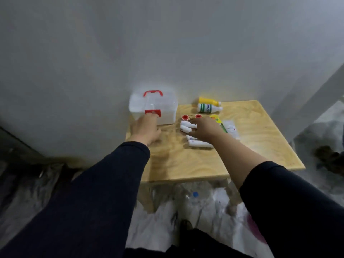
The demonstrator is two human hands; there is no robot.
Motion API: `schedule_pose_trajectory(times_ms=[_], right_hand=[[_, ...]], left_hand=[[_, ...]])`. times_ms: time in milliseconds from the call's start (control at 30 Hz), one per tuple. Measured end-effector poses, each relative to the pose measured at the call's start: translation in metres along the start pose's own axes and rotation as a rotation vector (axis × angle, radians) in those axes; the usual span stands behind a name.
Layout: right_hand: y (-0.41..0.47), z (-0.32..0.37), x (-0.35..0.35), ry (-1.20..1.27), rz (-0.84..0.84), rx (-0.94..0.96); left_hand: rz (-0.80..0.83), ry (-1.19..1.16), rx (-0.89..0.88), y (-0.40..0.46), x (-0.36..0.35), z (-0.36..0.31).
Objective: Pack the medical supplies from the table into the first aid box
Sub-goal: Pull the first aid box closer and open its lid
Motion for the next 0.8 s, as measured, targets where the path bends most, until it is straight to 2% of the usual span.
schedule_pose_trajectory(times_ms=[200, 433, 633, 800], right_hand=[[0.071, 0.051, -0.012, -0.073, -0.038, 0.181], [0.135, 0.08, -0.036, -0.288, -0.122, 0.403], [0.158, 0.082, -0.058, -0.395, -0.175, 0.408], [0.162, 0.085, -0.066, -0.434, -0.236, 0.365]], left_hand=[[-0.061, -0.056, 0.139, 0.037, -0.002, 0.067], [-0.091, -0.049, 0.123, 0.091, -0.019, 0.086], [-0.06, -0.001, 0.064, 0.118, -0.041, 0.089], [-0.124, -0.01, 0.039, 0.116, -0.045, 0.088]])
Point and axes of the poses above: each hand's wrist, its own y-axis towards the middle knuckle, its own x-axis out of the back of the hand, z = x × y, the point moved 7 cm from there along y, towards the middle knuckle, and after that the axes turned 4 degrees about x, right-handed, at the moved point
